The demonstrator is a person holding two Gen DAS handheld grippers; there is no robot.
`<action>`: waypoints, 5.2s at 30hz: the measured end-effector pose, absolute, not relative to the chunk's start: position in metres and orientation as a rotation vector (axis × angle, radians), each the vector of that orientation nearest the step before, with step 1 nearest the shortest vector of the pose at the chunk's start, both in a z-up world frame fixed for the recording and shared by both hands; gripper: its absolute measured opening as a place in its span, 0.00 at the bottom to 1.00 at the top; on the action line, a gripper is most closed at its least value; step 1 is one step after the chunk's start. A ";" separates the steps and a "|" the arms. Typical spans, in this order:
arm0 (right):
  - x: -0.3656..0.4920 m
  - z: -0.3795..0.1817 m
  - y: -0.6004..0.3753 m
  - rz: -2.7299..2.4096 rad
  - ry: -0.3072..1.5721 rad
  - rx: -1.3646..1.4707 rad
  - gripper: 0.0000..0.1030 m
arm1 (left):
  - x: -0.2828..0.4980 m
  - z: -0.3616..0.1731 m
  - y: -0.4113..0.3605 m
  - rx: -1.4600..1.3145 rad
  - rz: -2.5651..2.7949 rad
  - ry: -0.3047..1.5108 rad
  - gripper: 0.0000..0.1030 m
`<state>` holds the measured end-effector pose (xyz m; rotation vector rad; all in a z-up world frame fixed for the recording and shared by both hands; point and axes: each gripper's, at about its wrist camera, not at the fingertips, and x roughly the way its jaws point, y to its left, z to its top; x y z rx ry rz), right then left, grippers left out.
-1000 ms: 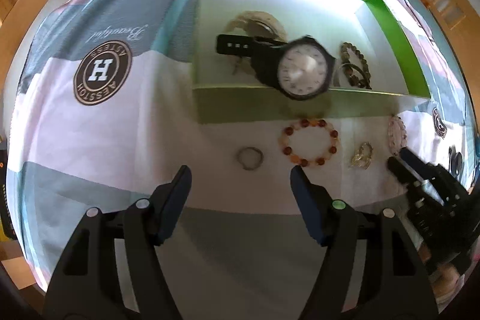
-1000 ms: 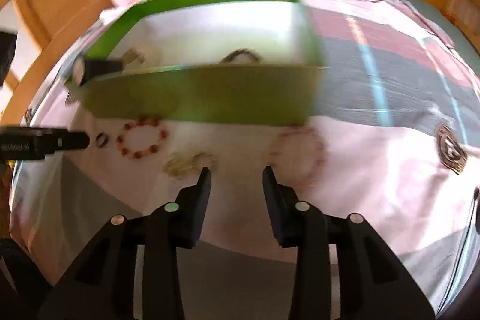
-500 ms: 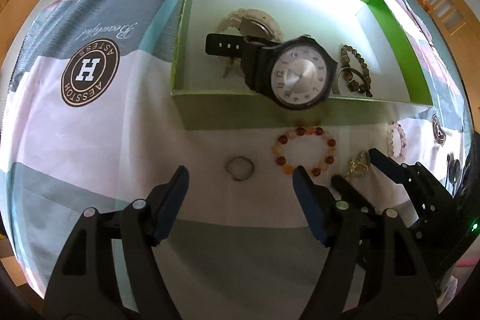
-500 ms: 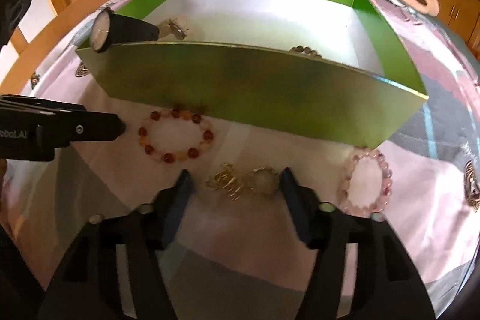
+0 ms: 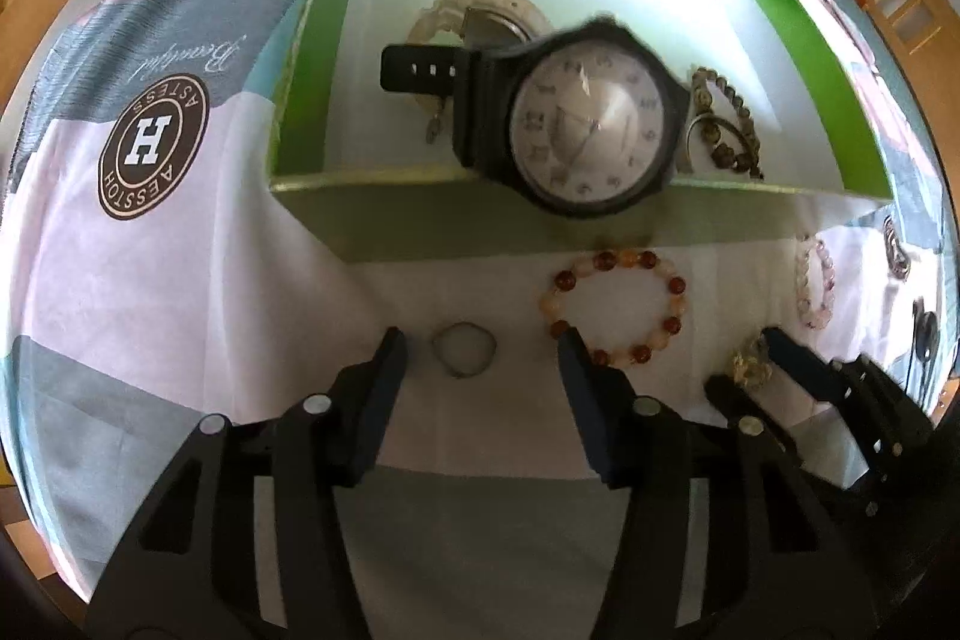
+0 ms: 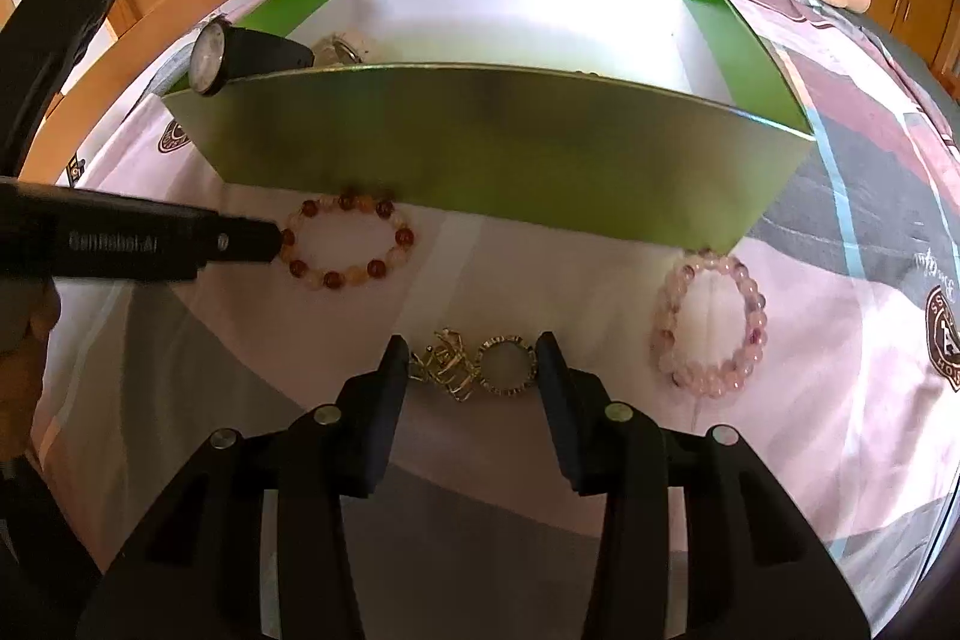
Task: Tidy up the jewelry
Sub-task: 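Move the right tool to the gold charm and silver ring while the left tool approaches the small ring, then grasp the gold charm with the right tool while the left tool grasps the small dark ring, then lift the gold charm and small ring and carry both tools over the box, then lower the gold charm and small ring into the box and open both tools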
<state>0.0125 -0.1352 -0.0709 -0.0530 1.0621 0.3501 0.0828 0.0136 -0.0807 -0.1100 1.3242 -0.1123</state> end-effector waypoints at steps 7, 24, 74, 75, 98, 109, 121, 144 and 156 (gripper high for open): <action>0.009 -0.067 -0.137 0.350 1.056 -0.046 0.42 | 0.084 -0.075 0.018 -0.116 -0.091 1.306 0.60; 0.009 -0.070 -0.137 0.342 1.069 -0.054 0.42 | 0.091 -0.084 0.014 -0.016 -0.044 1.324 0.29; -0.012 -0.042 -0.141 0.303 1.053 -0.058 0.42 | 0.032 -0.011 0.008 0.049 -0.114 1.109 0.21; -0.012 -0.041 -0.140 0.303 1.053 -0.060 0.42 | 0.031 -0.010 0.009 0.047 -0.115 1.105 0.21; -0.022 -0.045 -0.132 0.326 1.066 -0.070 0.42 | 0.027 -0.006 0.007 0.044 -0.111 1.096 0.21; -0.021 -0.046 -0.133 0.330 1.070 -0.067 0.42 | 0.026 -0.008 0.004 0.058 -0.120 1.100 0.21; -0.013 -0.013 -0.141 0.332 0.995 -0.038 0.42 | 0.027 0.004 0.009 0.061 -0.142 1.063 0.21; 0.126 -0.017 -0.137 0.287 0.983 -0.078 0.43 | 0.146 -0.009 0.034 -0.106 -0.118 1.124 0.21; 0.065 0.025 -0.206 0.242 0.882 0.087 0.62 | 0.112 0.024 0.029 -0.084 -0.172 1.096 0.52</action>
